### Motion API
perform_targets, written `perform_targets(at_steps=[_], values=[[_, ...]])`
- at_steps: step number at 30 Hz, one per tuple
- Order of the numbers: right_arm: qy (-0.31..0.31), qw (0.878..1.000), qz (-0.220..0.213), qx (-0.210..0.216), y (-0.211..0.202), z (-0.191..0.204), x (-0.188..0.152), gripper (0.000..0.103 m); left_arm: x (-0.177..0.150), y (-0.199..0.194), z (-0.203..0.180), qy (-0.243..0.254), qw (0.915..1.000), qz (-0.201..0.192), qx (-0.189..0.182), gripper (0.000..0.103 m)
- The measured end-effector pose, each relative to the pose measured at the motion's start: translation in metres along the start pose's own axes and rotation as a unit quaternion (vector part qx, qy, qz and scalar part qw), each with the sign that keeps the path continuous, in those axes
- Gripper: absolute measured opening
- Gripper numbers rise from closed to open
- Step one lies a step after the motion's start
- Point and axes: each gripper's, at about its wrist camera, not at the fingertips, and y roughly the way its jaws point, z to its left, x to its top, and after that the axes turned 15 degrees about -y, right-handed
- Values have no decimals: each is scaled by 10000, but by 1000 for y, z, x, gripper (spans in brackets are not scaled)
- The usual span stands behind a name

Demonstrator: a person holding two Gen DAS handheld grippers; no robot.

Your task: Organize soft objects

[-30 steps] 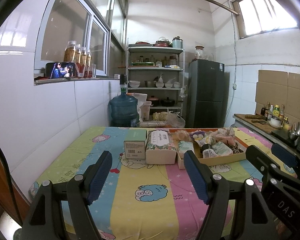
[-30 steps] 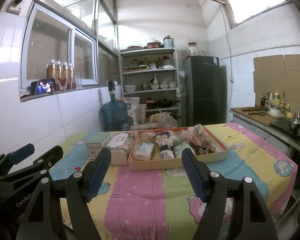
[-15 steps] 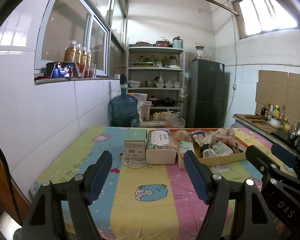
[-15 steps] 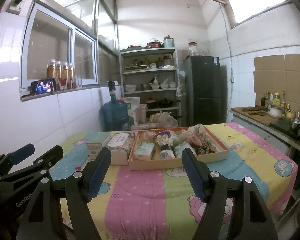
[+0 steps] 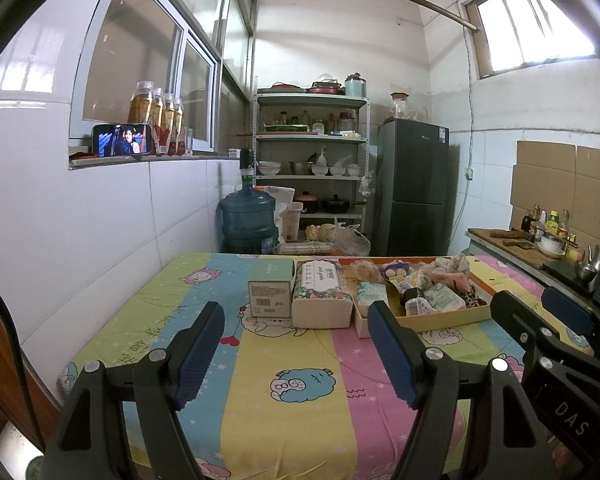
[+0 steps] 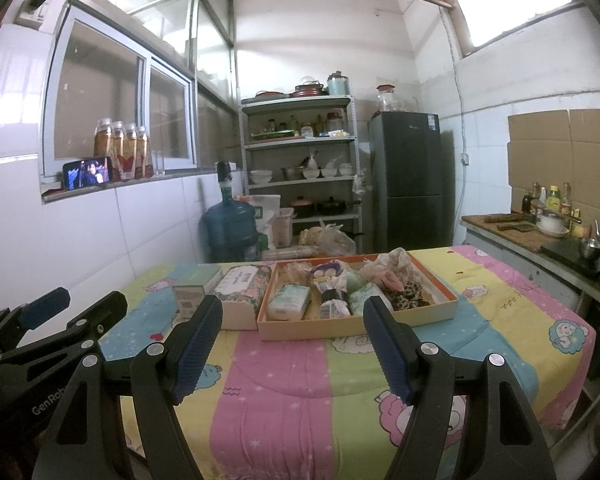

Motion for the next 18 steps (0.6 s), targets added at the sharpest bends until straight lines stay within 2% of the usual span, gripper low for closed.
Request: perform_targets(at_steps=[18], values=[[2,10000,-3,-2,0,1,-1,75,-1,0,0,2,10000,2,-1,74]])
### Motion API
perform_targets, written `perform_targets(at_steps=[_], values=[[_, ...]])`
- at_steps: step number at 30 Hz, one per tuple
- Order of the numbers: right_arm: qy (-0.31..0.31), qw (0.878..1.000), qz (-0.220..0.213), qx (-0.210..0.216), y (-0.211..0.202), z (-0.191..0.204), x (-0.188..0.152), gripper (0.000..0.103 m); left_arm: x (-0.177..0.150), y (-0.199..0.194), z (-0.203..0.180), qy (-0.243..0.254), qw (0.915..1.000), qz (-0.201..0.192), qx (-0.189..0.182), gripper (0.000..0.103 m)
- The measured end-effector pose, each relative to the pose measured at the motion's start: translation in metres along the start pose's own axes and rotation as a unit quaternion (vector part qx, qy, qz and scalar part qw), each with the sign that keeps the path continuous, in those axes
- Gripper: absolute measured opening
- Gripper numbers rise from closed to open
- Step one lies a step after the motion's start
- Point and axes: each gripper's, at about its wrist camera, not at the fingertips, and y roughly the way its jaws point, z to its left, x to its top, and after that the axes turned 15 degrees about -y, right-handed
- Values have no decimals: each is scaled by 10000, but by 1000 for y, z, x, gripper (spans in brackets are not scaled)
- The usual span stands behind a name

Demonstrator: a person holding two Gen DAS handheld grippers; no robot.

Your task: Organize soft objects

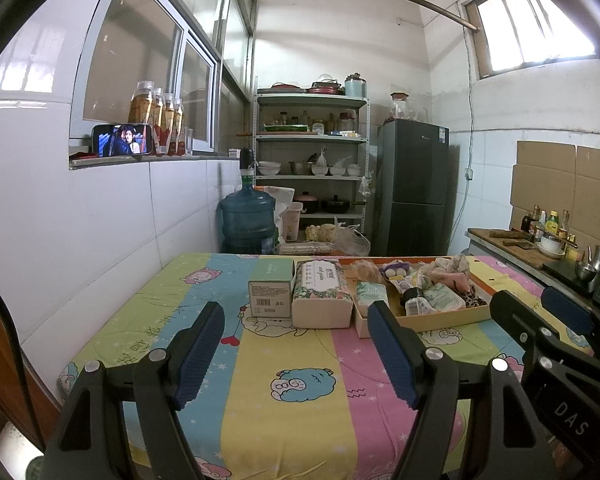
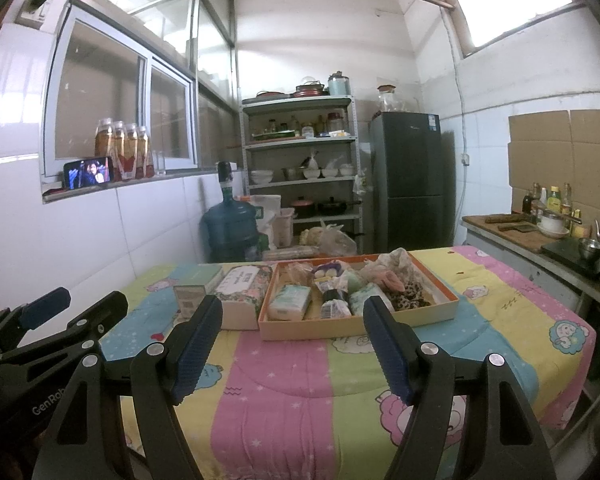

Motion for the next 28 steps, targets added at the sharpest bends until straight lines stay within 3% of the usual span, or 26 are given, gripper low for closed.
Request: perform_targets(at_steps=[28], values=[[-2,10000,-1,3,-1,1,2,75,2,1,8,-162,9999,-60,-4,74]])
